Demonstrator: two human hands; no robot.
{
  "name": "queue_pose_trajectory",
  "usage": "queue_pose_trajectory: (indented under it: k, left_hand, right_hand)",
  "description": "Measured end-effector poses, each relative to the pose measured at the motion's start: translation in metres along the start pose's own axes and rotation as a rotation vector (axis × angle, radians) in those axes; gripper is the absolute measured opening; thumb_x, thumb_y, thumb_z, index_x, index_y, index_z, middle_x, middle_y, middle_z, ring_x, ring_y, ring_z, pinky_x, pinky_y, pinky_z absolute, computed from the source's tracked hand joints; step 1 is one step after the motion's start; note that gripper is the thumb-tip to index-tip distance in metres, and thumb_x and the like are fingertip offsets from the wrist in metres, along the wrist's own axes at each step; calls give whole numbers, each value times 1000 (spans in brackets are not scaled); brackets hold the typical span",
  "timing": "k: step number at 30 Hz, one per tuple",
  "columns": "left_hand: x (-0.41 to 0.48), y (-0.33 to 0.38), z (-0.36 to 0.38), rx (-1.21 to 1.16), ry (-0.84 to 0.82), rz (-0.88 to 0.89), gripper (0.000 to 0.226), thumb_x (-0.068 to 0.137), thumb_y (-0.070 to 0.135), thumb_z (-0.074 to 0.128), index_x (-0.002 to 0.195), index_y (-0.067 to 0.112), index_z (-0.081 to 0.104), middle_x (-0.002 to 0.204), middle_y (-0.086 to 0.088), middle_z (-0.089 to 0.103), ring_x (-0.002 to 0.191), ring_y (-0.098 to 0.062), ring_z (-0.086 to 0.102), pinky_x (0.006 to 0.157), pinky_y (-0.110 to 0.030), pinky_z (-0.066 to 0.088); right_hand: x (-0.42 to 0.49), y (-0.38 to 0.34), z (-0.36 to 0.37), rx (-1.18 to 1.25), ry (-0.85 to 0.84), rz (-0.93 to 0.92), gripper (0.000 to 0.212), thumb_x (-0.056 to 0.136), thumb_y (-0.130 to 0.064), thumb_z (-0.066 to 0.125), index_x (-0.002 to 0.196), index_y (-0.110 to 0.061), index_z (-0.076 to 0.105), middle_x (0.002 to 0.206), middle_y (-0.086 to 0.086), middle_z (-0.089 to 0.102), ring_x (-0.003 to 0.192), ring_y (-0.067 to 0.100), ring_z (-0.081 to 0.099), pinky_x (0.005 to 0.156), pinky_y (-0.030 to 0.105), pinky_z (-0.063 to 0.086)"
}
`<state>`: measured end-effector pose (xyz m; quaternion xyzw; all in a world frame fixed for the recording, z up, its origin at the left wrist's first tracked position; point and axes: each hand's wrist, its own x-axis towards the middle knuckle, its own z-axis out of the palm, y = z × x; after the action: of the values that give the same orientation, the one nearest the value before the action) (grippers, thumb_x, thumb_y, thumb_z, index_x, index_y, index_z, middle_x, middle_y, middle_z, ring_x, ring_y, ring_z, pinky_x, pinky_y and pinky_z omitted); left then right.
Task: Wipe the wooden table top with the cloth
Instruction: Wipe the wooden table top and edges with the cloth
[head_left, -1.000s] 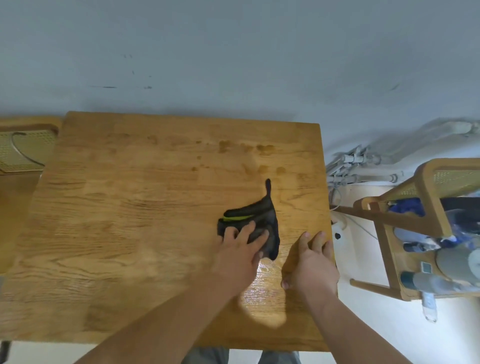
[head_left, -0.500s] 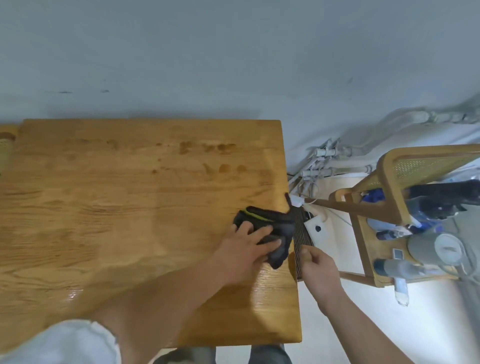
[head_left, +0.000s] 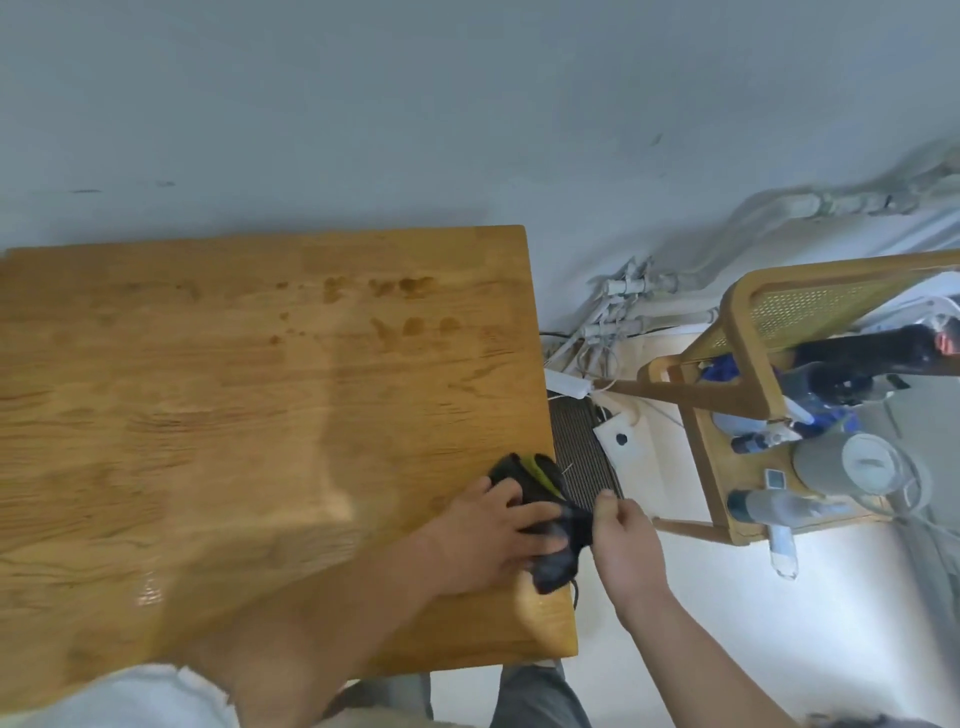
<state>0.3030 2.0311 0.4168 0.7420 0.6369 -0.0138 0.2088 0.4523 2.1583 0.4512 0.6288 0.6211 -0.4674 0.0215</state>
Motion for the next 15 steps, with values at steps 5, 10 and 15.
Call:
queue_pose_trajectory:
  k: [5,10,15]
  left_hand:
    - [-18,-63,-7,-89,134,-501,46,106,52,30,152,54,26,164,14,24,121,-25,33,101,-42,40]
    - [-47,-17,22,-119,182,-644,51,102,49,38,152,48,26,163,9,26,116,-27,31,93,-45,41]
    - [-98,-70,17,-60,-10,-73,44,107,50,35,150,54,31,164,14,24,123,-26,36,101,-46,37]
  right_hand:
    - [-15,4,8,-50,-21,-37,22,101,-38,52,88,-22,60,83,-4,68,80,15,63,74,38,52]
    - [-30,-18,30,-196,-95,-164,9,98,-34,58,101,-26,59,104,-6,65,94,15,62,85,36,50]
    - [-31,-53,46,-432,-177,-285,40,90,-32,63,129,-24,57,122,4,59,107,24,62,93,42,54]
